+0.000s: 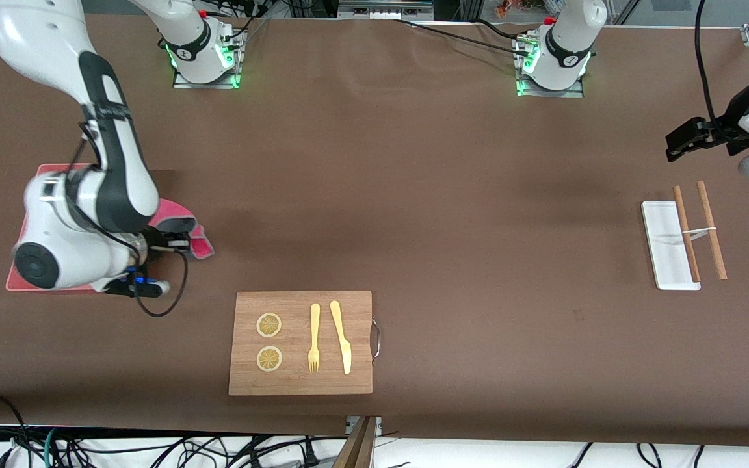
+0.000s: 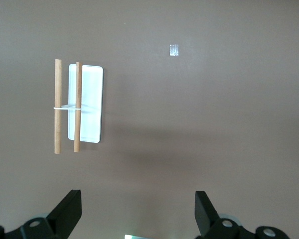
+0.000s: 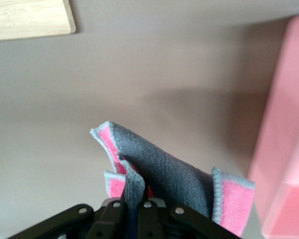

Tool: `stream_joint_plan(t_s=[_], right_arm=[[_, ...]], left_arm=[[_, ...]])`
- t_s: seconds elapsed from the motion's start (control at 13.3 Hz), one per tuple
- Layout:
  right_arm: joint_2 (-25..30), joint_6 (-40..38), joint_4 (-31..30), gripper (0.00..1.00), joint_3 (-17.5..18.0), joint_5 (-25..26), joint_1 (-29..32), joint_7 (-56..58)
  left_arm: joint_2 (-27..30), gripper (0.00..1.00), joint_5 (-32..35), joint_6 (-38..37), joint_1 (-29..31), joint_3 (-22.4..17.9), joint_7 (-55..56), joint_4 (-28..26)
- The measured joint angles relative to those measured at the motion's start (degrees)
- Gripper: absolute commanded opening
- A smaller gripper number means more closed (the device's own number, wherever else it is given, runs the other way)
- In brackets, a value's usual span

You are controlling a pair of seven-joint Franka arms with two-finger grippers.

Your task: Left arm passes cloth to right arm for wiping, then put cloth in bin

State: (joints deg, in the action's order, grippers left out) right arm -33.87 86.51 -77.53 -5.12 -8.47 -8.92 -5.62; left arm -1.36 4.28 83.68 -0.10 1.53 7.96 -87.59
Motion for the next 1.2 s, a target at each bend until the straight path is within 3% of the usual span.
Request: stream_joint_plan(t_s=[0.22, 0.53, 0.67, 1.2], right_arm=[[2.3, -9.2, 4.7, 0.00, -2.3, 4.1, 1.9, 6.3], [1.8, -10.0, 4.7, 0.00, -10.9, 7.9, 3.9, 21.8], [0.9, -7.9, 2.4, 0.00, -12.5, 8.2, 5.8, 24.6], [-1.4, 6.2, -10.7, 0.00, -12.8, 9.2, 9.2, 25.0]], left_arm=[[-0.6, 1.00, 0.0, 0.0, 1.1, 0.1, -0.6, 0.2], [-1.2, 1.00, 0.0, 0.1, 0.8, 0.9, -0.6, 0.6], [-1.3, 1.00, 0.0, 0.1, 0.9, 0.9, -0.6, 0.6], [-1.3, 1.00, 0.0, 0.1, 0.9, 0.9, -0.6, 0.7]])
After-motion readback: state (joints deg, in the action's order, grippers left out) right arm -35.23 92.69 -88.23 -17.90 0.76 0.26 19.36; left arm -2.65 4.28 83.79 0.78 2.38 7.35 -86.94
